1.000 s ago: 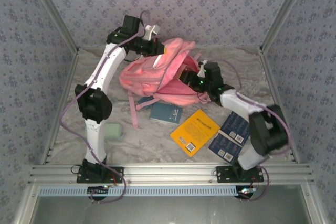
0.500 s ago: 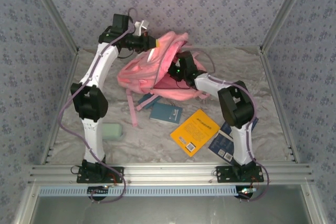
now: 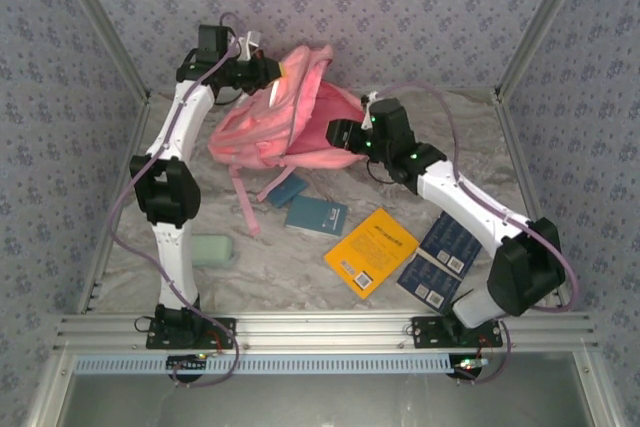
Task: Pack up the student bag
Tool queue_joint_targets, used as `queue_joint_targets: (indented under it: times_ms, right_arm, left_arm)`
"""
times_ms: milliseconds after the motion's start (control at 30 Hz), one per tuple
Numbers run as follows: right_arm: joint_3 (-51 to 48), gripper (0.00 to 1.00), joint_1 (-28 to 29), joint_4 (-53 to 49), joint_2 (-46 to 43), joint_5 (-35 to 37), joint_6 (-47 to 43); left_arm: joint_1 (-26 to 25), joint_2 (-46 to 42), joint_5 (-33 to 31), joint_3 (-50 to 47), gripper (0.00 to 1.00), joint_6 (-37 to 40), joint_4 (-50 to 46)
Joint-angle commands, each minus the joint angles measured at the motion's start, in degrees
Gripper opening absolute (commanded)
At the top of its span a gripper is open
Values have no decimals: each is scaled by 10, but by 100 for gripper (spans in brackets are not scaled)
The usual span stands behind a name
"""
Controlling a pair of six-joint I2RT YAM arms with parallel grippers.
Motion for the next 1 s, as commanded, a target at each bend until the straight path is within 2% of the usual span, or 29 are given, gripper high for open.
queue_joint_targets:
  times_ms: [0, 67, 167, 300, 400, 600, 967]
  right_arm:
    - [-55, 64, 60, -48, -7, 29, 94]
    - [-60, 64, 102, -47, 0, 62, 145]
    - [-30, 61, 143, -62, 42, 77, 222]
    - [54, 61, 159, -124, 135, 45, 324]
    - [84, 59, 170, -129, 181, 36, 386]
    - [144, 55, 174, -133, 259, 12, 439]
    - [204, 51, 190, -134, 342, 33, 511]
  left_arm:
    - [14, 9, -7, -2, 0, -10, 48]
    - [14, 13, -6, -15, 0, -6, 42]
    - [14, -1, -2, -80, 0, -20, 87]
    - [14, -16, 14, -182, 0, -63, 180]
    - [15, -19, 21, -227, 0, -72, 215]
    - [19, -14, 28, -241, 0, -78, 227]
    - [41, 7, 40, -267, 0, -124, 280]
